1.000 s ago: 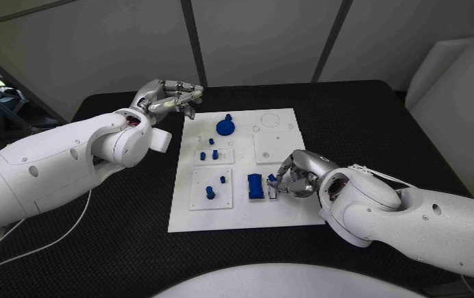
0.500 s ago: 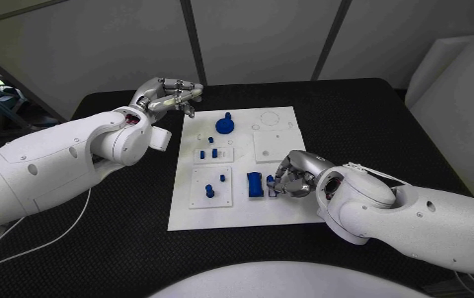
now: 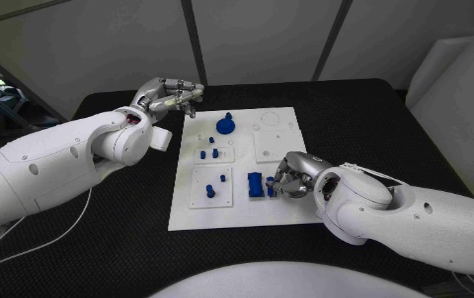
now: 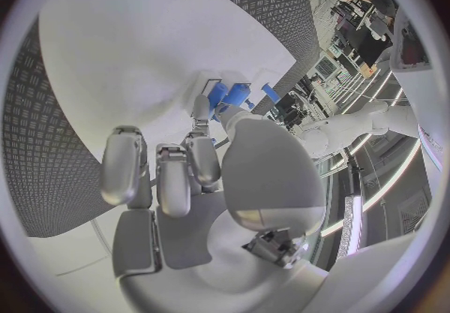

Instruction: Assemble the parts on the task board

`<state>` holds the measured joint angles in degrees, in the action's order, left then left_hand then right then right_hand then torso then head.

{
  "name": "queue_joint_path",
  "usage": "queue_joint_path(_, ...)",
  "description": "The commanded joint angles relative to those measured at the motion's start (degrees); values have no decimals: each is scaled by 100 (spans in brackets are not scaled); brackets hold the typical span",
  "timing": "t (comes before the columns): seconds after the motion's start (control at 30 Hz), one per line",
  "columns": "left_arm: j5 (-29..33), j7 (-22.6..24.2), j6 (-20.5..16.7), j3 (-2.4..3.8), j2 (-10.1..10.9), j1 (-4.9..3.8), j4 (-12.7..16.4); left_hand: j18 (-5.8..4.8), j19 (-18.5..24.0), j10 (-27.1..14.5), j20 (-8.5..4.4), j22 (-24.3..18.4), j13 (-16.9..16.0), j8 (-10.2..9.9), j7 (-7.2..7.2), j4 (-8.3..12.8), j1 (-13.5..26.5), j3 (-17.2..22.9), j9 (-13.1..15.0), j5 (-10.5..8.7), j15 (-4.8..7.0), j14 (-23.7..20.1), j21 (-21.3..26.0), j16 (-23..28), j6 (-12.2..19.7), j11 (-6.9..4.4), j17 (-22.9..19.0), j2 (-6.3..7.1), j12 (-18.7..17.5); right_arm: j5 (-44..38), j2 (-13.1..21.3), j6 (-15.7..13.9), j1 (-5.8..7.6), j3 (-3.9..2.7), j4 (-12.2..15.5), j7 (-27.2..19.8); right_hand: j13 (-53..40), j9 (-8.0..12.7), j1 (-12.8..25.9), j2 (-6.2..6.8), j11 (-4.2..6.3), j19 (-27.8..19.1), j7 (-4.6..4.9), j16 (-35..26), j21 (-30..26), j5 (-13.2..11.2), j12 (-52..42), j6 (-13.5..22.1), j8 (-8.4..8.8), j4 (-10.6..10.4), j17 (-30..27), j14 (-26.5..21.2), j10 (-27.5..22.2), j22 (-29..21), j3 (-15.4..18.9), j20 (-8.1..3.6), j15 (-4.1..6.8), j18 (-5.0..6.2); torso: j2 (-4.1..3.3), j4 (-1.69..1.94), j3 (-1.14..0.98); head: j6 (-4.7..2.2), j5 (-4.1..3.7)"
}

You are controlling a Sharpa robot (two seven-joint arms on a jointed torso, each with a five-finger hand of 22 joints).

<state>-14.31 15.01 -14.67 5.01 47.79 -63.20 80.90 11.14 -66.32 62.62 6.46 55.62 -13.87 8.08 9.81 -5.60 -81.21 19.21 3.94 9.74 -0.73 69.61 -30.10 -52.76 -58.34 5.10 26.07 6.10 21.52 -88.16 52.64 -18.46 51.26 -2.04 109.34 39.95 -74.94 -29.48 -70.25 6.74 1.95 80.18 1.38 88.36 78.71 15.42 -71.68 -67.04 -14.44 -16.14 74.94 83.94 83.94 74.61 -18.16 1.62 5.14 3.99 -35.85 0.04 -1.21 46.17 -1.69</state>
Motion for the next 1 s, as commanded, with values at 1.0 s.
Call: queue_joint_path(1.0, 13, 4, 75, 3, 28, -8, 17, -68, -51, -40, 0, -8, -5, 26, 2, 31, -62, -4, -4, 19, 7, 18, 25, 37, 54, 4, -5, 14, 31, -525, 16, 182, 8, 0, -27, 253, -341, -89, -58, 179, 75, 29, -13, 50, 42, -454, -83, 31, -60, 232, 1316, 564, 86, 28, -90, -76, 69, -36, 1, 0, 0, 19, -26)
